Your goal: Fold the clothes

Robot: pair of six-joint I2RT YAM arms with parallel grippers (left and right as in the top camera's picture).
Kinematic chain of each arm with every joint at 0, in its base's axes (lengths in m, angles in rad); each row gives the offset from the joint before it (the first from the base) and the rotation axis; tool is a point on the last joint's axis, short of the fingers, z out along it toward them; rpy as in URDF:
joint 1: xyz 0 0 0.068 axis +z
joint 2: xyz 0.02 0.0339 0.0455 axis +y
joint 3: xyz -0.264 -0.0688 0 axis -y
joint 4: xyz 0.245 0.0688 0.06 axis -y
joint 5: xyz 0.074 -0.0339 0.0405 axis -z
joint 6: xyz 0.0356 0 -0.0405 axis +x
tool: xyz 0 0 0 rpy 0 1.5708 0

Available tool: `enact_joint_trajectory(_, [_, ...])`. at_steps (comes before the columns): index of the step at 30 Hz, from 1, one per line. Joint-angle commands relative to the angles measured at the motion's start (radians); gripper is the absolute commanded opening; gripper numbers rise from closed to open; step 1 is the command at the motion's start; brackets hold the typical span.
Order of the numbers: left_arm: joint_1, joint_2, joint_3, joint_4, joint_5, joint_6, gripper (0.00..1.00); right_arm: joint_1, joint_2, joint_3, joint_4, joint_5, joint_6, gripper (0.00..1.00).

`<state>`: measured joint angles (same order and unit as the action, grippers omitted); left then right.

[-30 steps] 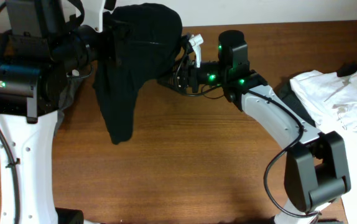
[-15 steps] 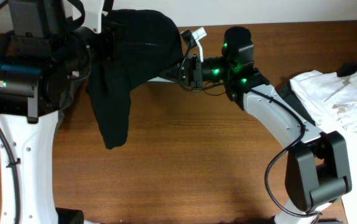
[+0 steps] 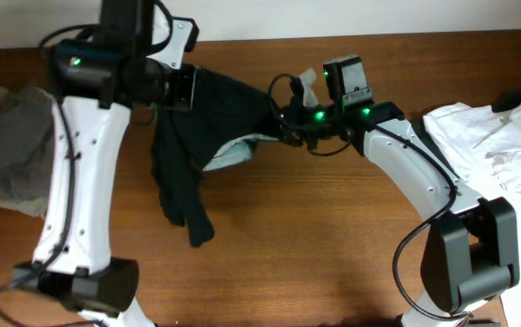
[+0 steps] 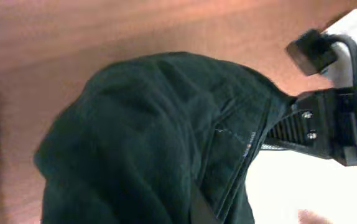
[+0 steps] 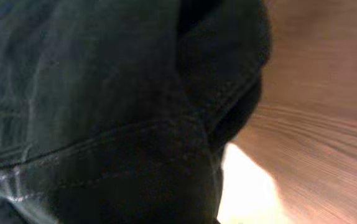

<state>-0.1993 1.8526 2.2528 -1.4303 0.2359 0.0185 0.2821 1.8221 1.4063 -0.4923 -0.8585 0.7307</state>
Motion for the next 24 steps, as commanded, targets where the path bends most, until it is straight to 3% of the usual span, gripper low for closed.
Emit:
enact_joint_trajectory(1, [0.030,-0.026,0.026,-0.038,-0.109,0.035,0.04,-0.131,-0.012,-0.026,-0.121,0.400,-0.097,0.04])
enact_joint_trajectory(7, [0.030,-0.030,0.027,-0.048,-0.139,0.039,0.00,-0.126,-0.193,-0.026,-0.179,0.400,-0.463,0.04])
enact_joint_trajectory(8, [0.030,-0.030,0.027,-0.047,-0.140,0.039,0.00,-0.119,-0.230,-0.026,-0.177,0.390,-0.509,0.36])
enact_joint_trajectory(9, [0.030,-0.030,0.027,-0.034,-0.141,0.039,0.00,-0.118,-0.249,-0.026,-0.181,0.389,-0.566,0.82])
enact_joint_trajectory(10, [0.031,-0.030,0.027,-0.010,-0.173,0.039,0.00,-0.120,-0.258,-0.026,-0.195,0.409,-0.593,0.99])
enact_joint_trajectory(16, [0.048,-0.026,0.027,0.189,-0.233,-0.008,0.00,-0.233,-0.259,-0.026,-0.329,0.478,-0.588,0.99])
enact_joint_trajectory(24, [-0.132,0.205,0.013,0.117,-0.058,-0.066,0.00,-0.313,-0.259,-0.026,-0.403,0.441,-0.630,0.99])
